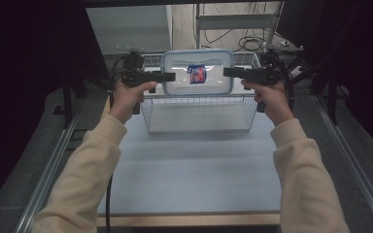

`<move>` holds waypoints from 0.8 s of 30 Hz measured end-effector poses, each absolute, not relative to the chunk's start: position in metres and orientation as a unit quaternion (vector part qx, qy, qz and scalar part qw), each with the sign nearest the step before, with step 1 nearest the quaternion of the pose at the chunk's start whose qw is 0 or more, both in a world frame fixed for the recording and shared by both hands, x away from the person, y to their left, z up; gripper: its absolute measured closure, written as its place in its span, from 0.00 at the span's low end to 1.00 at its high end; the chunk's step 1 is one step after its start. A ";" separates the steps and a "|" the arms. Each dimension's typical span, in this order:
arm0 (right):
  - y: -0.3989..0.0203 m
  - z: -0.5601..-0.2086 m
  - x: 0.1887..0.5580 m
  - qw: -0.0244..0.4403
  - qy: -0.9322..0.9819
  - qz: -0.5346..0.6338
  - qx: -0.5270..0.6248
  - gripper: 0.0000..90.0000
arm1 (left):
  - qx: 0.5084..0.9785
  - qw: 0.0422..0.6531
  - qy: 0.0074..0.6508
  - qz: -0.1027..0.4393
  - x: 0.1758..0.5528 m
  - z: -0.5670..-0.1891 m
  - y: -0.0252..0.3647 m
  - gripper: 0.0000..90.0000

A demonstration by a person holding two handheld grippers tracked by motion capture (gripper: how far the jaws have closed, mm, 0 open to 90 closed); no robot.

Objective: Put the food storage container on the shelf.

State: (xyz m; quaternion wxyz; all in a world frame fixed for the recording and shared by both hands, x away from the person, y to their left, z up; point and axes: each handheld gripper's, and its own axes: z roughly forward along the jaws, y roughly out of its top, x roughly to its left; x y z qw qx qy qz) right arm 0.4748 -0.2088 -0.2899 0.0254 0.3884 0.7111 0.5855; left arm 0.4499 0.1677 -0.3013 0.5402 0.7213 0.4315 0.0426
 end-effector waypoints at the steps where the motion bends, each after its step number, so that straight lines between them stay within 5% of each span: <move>1: -0.209 -0.290 0.478 0.023 0.711 0.583 0.392 0.58 | 0.720 0.540 0.434 0.038 0.453 -0.303 0.168 0.46; 24: -0.205 -0.300 0.518 -0.028 0.692 0.552 0.464 0.56 | 0.688 0.543 0.480 -0.036 0.501 -0.314 0.175 0.47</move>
